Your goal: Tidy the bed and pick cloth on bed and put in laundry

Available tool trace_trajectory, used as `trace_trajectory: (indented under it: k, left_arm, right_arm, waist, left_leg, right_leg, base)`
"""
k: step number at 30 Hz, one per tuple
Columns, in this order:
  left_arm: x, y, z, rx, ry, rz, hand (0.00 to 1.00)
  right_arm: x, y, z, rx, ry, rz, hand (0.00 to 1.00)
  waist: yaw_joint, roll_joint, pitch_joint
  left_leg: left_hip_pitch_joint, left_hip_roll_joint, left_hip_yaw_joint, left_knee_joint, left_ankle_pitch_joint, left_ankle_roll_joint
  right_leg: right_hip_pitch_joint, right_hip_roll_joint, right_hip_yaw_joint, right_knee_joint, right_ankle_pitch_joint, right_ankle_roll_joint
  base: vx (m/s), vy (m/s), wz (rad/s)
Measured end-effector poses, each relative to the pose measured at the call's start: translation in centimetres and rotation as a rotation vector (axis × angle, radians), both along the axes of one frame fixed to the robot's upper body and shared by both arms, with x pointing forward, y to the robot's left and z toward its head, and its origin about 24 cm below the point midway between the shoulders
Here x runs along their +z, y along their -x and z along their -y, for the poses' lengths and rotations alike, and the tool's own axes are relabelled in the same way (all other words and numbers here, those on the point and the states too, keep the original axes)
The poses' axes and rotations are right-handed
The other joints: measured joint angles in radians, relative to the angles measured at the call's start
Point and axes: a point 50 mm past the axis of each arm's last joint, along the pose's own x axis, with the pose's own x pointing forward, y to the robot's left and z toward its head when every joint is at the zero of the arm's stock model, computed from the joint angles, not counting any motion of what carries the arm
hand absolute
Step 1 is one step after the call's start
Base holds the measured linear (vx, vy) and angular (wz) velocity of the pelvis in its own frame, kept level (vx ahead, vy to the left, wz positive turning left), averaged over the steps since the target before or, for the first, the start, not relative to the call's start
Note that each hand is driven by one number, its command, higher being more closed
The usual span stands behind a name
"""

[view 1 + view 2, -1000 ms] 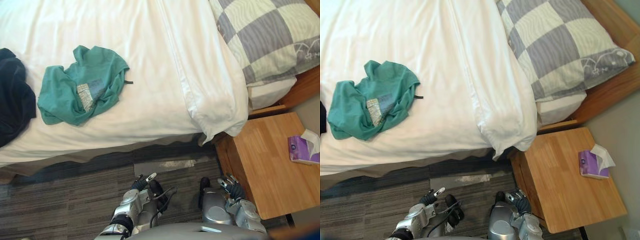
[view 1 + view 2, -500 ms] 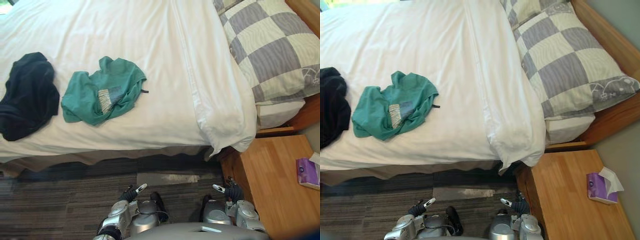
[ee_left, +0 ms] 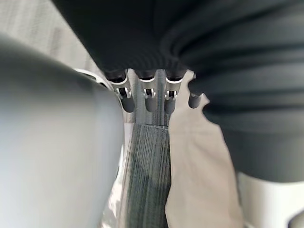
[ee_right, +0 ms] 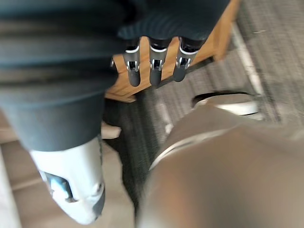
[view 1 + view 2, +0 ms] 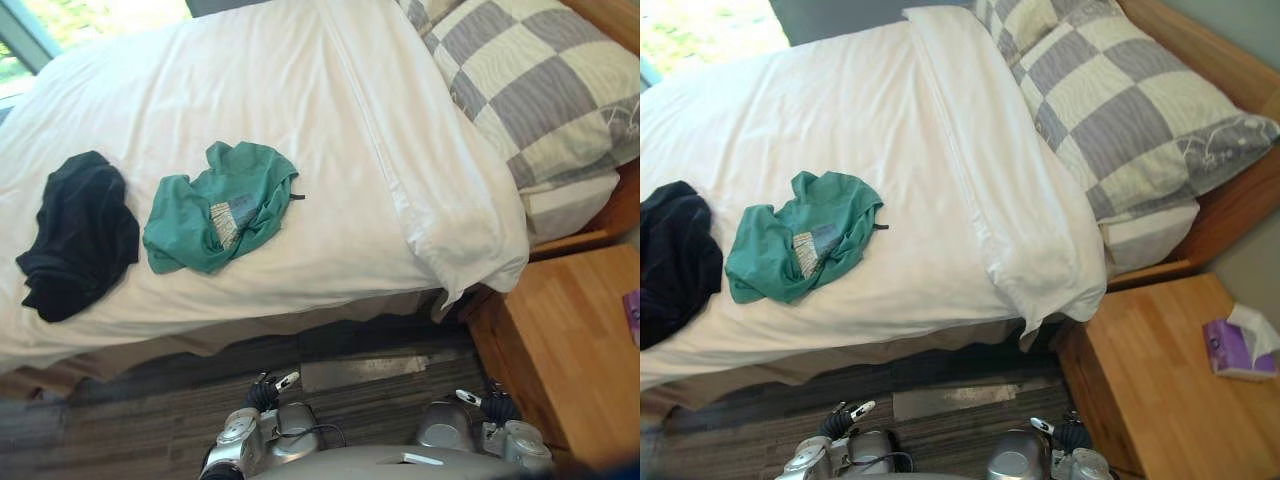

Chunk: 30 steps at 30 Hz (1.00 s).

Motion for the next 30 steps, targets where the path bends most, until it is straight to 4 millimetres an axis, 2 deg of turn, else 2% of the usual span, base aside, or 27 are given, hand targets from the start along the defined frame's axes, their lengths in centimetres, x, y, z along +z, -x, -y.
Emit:
trace_trajectory:
  k: [1,2,3,4,5,6,7,8,9,10,11,12,13,14,17,19,21,24,27,28,30]
  left_arm:
    - [0.1,-0.3,0.0,-0.013,0.006,0.009,0.0]
    - [0.1,-0.4,-0.1,-0.019,0.004,0.01,0.0]
    - [0.2,-0.4,-0.9,-0.02,-0.015,0.01,0.0]
    - [0.3,-0.4,-1.3,-0.033,-0.023,0.004,0.0]
    - [0.2,-0.2,-1.6,-0.06,-0.04,-0.01,0.0]
    - [0.1,0.0,-1.6,-0.064,-0.042,-0.021,0.0]
    - [-0.1,0.6,-1.7,-0.084,-0.055,-0.047,0.0]
    - [-0.1,0.7,-1.7,-0.102,-0.063,-0.056,0.0]
    - [-0.1,0.5,-1.5,-0.144,-0.078,-0.064,0.0]
    - [-0.1,0.4,-1.2,-0.162,-0.077,-0.07,0.0]
    - [-0.1,0.1,-0.7,-0.204,-0.082,-0.077,0.0]
    - [-0.1,-0.3,-0.3,-0.231,-0.084,-0.082,0.0]
    - [0.0,-1.1,0.6,-0.243,-0.075,-0.084,0.0]
    - [0.0,-1.4,1.2,-0.258,-0.072,-0.086,0.0]
    - [0.0,-1.6,1.5,-0.258,-0.097,-0.095,0.0]
    - [0.2,-2.0,1.4,-0.242,-0.122,-0.086,0.0]
    - [0.4,-2.4,1.5,-0.235,-0.122,-0.055,0.0]
    - [0.7,-2.8,1.3,-0.191,-0.146,-0.017,0.0]
    - [0.5,-2.5,1.4,-0.158,-0.103,-0.024,0.0]
    - [0.6,-2.6,1.3,-0.154,-0.088,-0.019,0.0]
    - [0.4,-2.2,1.2,-0.15,-0.066,-0.032,0.0]
  right_arm:
    - [-0.4,0.8,-0.6,-0.028,-0.027,-0.018,0.0]
    - [-0.6,1.1,-1.1,-0.039,-0.046,-0.026,0.0]
    - [-0.7,1.5,-1.1,-0.029,-0.053,-0.029,0.0]
    - [-0.8,1.5,-1.6,0.005,-0.059,-0.035,0.0]
    - [-0.8,1.4,-1.8,0.045,-0.054,-0.026,0.0]
    - [-0.7,1.2,-1.9,0.083,-0.043,-0.017,0.0]
    - [-0.5,0.7,-2.3,0.189,-0.011,0.007,0.0]
    - [-0.4,0.4,-2.5,0.236,0.001,0.024,0.0]
    - [-0.2,-0.2,-3.0,0.296,0.016,0.05,0.0]
    - [-0.1,-0.4,-3.2,0.326,0.023,0.061,0.0]
    - [0.1,-0.9,-3.6,0.373,0.036,0.082,0.0]
    - [0.2,-1.1,-3.8,0.392,0.041,0.093,0.0]
    - [0.5,-1.8,-3.4,0.407,0.067,0.106,0.0]
    - [0.7,-2.1,-3.2,0.408,0.08,0.11,0.0]
    - [0.5,-2.3,-3.1,0.364,0.058,0.095,0.0]
    - [0.6,-3.2,-3.5,0.342,0.033,0.086,0.0]
    - [0.7,-3.5,-3.3,0.336,0.033,0.072,0.0]
    - [0.6,-3.4,-2.7,0.287,0.032,0.042,0.0]
    - [0.4,-2.3,-1.6,0.169,0.011,0.014,0.0]
    - [0.3,-2.1,-1.5,0.138,0.001,0.015,0.0]
    - [0.2,-1.6,-1.2,0.114,-0.004,0.007,0.0]
  waist:
    - [-0.007,-0.012,-0.01]
    - [-0.007,-0.016,-0.019]
    - [0.005,-0.02,-0.028]
    - [0.02,-0.023,-0.033]
    - [0.034,-0.024,-0.037]
    - [0.041,-0.028,-0.038]
    - [0.038,-0.031,-0.042]
    - [0.033,-0.032,-0.042]
    - [0.024,-0.033,-0.042]
    - [0.019,-0.033,-0.042]
    - [0.006,-0.04,-0.043]
    - [0.004,-0.052,-0.047]
    - [-0.002,-0.031,-0.031]
    - [-0.002,-0.026,-0.024]
    - [0.001,-0.027,-0.02]
    - [0.007,-0.031,-0.013]
    - [0.009,-0.023,0.01]
    - [0.006,-0.01,0.029]
    - [-0.006,-0.006,0.033]
    - [-0.015,-0.018,0.04]
    - [-0.021,-0.012,0.037]
  left_leg:
    - [-0.03,-0.022,0.004,0.066,-0.039,0.017]
    - [-0.053,-0.024,0.004,0.104,-0.064,0.022]
    - [-0.069,-0.02,0.011,0.13,-0.086,0.029]
    - [-0.062,-0.014,0.042,0.116,-0.083,0.037]
    - [-0.037,-0.012,0.085,0.076,-0.071,0.057]
    - [-0.015,-0.014,0.105,0.045,-0.062,0.071]
    - [0.029,-0.024,0.131,-0.022,-0.038,0.092]
    - [0.048,-0.033,0.134,-0.06,-0.019,0.098]
    - [0.067,-0.052,0.134,-0.119,0.013,0.105]
    - [0.071,-0.066,0.133,-0.144,0.026,0.108]
    - [0.066,-0.098,0.121,-0.174,0.049,0.114]
    - [0.053,-0.126,0.107,-0.184,0.057,0.116]
    - [0.033,-0.145,0.084,-0.178,0.064,0.116]
    - [0.035,-0.148,0.077,-0.184,0.07,0.112]
    - [0.036,-0.138,0.053,-0.199,0.085,0.098]
    - [0.036,-0.127,0.058,-0.193,0.084,0.092]
    - [0.027,-0.122,0.063,-0.137,0.069,0.082]
    - [-0.02,-0.102,0.106,-0.005,0.066,0.075]
    - [-0.009,-0.132,0.147,-0.007,0.085,0.078]
    - [-0.014,-0.146,0.157,-0.002,0.088,0.081]
    - [-0.011,-0.096,0.167,-0.012,0.075,0.096]
  right_leg:
    - [0.025,-0.031,0.0,-0.05,0.051,0.002]
    - [0.029,-0.034,-0.01,-0.087,0.109,-0.001]
    - [0.033,-0.035,-0.05,-0.141,0.217,-0.021]
    - [0.031,-0.032,-0.124,-0.182,0.318,-0.066]
    - [0.018,-0.033,-0.213,-0.185,0.368,-0.155]
    - [0.009,-0.031,-0.265,-0.156,0.355,-0.186]
    - [0.0,0.011,-0.319,-0.073,0.277,-0.179]
    - [-0.001,0.051,-0.317,-0.033,0.217,-0.161]
    - [-0.005,0.121,-0.301,0.019,0.116,-0.163]
    - [-0.009,0.151,-0.289,0.035,0.069,-0.164]
    - [-0.011,0.204,-0.251,0.046,-0.015,-0.162]
    - [-0.01,0.22,-0.233,0.034,-0.072,-0.174]
    - [-0.015,0.22,-0.224,0.034,-0.092,-0.185]
    - [-0.014,0.22,-0.228,0.03,-0.092,-0.187]
    - [-0.005,0.228,-0.257,0.032,-0.096,-0.197]
    - [-0.011,0.233,-0.252,0.042,-0.099,-0.202]
    - [-0.012,0.226,-0.24,0.066,-0.108,-0.208]
    - [-0.015,0.195,-0.233,0.101,-0.118,-0.202]
    - [-0.02,0.135,-0.23,0.135,-0.133,-0.191]
    - [-0.022,0.101,-0.221,0.137,-0.132,-0.191]
    - [-0.021,0.078,-0.214,0.143,-0.13,-0.186]
  base:
    - [0.15,0.511,0.08]
    - [0.14,0.477,-0.01]
    - [0.1,0.446,-0.27]
    - [0.12,0.492,-0.47]
    - [0.1,0.36,-0.51]
    - [0.1,0.291,-0.53]
    - [0.07,0.183,-0.36]
    - [0.09,0.167,-0.16]
    - [0.06,0.088,0.08]
    - [0.05,0.068,0.29]
    - [0.01,0.016,0.41]
    - [-0.03,-0.012,0.58]
    - [-0.04,-0.012,0.44]
    - [-0.05,-0.019,0.36]
    - [-0.01,-0.084,0.21]
    - [0.01,-0.06,-0.11]
    - [0.02,0.015,-0.16]
    - [0.01,0.067,-0.1]
    - [0.0,0.105,0.05]
    - [-0.04,0.148,0.08]
    - [-0.03,0.127,-0.01]
